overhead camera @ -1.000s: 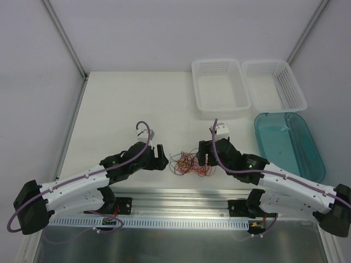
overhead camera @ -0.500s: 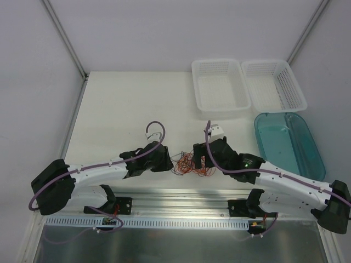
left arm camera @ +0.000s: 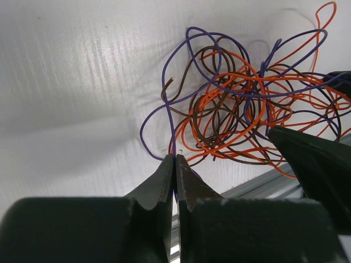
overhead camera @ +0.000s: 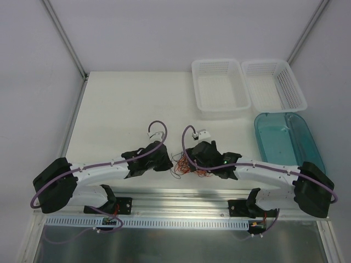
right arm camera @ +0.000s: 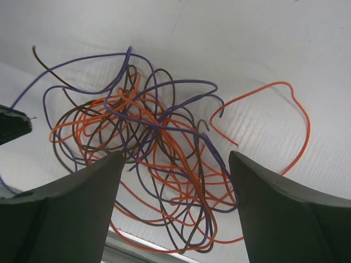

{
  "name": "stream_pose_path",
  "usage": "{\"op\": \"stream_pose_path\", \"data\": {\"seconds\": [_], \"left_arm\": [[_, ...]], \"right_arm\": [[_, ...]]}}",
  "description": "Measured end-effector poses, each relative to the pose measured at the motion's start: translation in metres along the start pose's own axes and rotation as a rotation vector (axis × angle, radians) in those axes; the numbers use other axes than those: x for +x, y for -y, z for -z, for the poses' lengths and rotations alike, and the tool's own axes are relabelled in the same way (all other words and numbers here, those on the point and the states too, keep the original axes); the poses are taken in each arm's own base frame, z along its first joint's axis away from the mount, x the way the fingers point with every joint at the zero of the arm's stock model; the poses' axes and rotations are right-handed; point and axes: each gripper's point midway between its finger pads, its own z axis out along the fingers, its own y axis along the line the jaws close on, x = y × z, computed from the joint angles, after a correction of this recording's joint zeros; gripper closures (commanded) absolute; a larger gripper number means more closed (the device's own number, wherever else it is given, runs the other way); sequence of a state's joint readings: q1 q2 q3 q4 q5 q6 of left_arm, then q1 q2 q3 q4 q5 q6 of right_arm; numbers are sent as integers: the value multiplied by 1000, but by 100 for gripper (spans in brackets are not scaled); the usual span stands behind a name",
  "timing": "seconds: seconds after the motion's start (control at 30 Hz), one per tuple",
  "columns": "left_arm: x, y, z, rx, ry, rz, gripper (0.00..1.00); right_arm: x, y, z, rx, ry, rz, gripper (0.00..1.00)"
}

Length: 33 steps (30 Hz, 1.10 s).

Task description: Untangle the cables

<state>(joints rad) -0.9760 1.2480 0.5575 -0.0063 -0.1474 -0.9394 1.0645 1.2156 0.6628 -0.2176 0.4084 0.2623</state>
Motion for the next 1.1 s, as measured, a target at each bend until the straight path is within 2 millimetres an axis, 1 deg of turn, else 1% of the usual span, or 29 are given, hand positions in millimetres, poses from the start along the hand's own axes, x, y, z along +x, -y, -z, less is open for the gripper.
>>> {"op": "stream_pose_path", "data": {"seconds": [0.03,0.07,0.13,0.17,0.2,0.23,0.27,0.33,0.4,0.43,0.5,0.57,0.67,0.7,0.77,0.83,0.9,0.93,1.03,1.07,1.1], "left_arm": [[-1,0,1,5,4,-5,100],[-3,0,3,10,16,-8,100],[-9,0,10,21,49,-17,100],[-13,-1,15,25,72,-26,100],[-18,-1,20,31,96,-31,100],[-23,-2,27,31,124,-42,100],[-30,-2,34,36,157,-46,100],[-46,-6,50,37,231,-48,100],[-62,-15,64,30,299,-36,100],[-72,-25,71,13,344,-16,100],[-91,-56,84,-47,426,44,100],[-101,-86,91,-119,480,95,100],[-103,-124,99,-218,512,161,100],[-102,-132,101,-243,512,175,100],[-99,-140,102,-268,508,188,100],[-97,-142,104,-276,504,194,100],[-96,-143,104,-277,502,194,100],[-95,-143,104,-279,498,193,100],[-92,-145,104,-285,484,189,100],[-91,-145,104,-287,479,187,100],[-91,-145,105,-289,474,183,100]], "right_arm": [[3,1,-3,9,-9,6,24],[6,2,-7,18,-17,9,40],[11,3,-11,32,-31,15,62],[12,4,-13,38,-33,15,83],[12,5,-14,44,-32,15,90],[12,6,-15,53,-31,3,96],[12,8,-15,59,-29,-2,99],[12,12,-16,77,-27,-15,99],[13,23,-17,114,-27,-22,99],[13,28,-16,130,-27,-25,99],[13,42,-12,168,-18,-42,99],[10,56,-4,207,1,-68,99],[4,75,13,247,47,-115,99],[0,81,19,260,68,-133,99],[-7,90,32,271,112,-162,99],[-13,95,43,267,151,-183,99],[-19,97,52,253,185,-202,92],[-20,97,54,245,193,-206,83],[-19,93,54,225,183,-192,72],[-17,91,52,217,167,-181,57],[-14,89,49,208,149,-172,49]]}}
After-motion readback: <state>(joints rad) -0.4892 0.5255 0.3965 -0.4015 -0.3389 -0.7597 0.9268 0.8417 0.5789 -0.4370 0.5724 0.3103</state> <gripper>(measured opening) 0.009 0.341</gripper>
